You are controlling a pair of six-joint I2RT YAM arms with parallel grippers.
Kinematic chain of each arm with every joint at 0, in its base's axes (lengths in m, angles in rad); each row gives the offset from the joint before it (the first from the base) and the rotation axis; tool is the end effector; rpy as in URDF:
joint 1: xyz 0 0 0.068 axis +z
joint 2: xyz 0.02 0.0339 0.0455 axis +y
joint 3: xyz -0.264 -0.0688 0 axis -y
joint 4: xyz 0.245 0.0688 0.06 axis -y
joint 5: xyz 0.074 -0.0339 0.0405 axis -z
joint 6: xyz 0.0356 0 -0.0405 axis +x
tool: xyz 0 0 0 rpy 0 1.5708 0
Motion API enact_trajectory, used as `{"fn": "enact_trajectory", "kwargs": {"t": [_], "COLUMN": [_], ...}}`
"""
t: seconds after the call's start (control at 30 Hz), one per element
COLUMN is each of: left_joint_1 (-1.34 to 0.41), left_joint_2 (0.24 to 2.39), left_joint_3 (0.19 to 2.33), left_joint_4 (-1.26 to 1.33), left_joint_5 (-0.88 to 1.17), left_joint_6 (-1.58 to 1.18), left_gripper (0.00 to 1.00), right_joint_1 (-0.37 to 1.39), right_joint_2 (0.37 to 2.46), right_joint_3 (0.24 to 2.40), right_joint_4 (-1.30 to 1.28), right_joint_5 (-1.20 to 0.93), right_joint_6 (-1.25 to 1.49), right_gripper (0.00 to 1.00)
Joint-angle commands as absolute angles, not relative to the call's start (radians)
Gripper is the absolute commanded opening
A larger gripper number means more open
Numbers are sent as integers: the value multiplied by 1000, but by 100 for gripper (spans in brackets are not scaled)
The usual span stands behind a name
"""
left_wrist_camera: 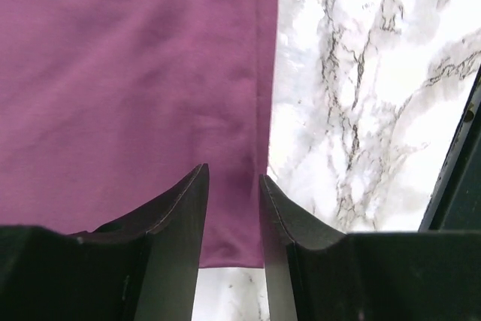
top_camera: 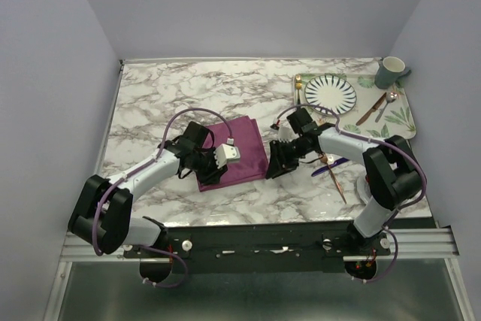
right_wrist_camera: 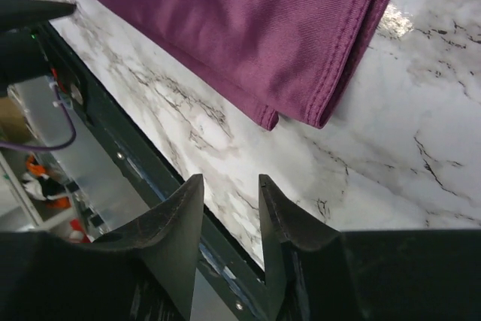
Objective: Fold the napkin into a case and place the utensils inside
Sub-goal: Smooth out the lower triangle-folded napkin at the center of the board.
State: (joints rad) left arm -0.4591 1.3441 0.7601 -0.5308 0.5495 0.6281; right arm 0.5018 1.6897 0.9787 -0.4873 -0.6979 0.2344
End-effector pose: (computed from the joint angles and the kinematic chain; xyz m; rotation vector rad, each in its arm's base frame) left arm 0.2106 -0.1248 0.1920 1.4715 2.1104 -0.6708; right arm 0.2634 0.1706 0.1669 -0.5689 2.7760 1.1514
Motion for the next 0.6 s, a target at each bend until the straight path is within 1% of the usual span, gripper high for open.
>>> {"fn": "enact_trajectory", "kwargs": {"t": [0.0, 0.2, 0.43, 0.57], "left_joint_1": [-498, -525, -549, -564], "left_joint_2": [1313, 1321, 1341, 1342], "left_joint_3": [713, 693, 689, 684], "left_joint_4": [-417, -376, -362, -362], "left_joint_5": [453, 436, 422, 433], "left_joint_6": [569, 541, 557, 557], "left_gripper": [44, 45, 45, 45], "right_joint_1": [500, 500, 500, 500], "right_joint_2": [1710, 1804, 1829, 1847], "right_joint_3": [931, 962, 956, 960], "right_joint_4": [-324, -281, -270, -270], "right_joint_5": [-718, -724, -732, -738], "right_joint_6": [400, 445, 457, 460], "right_gripper": [43, 43, 42, 38]}}
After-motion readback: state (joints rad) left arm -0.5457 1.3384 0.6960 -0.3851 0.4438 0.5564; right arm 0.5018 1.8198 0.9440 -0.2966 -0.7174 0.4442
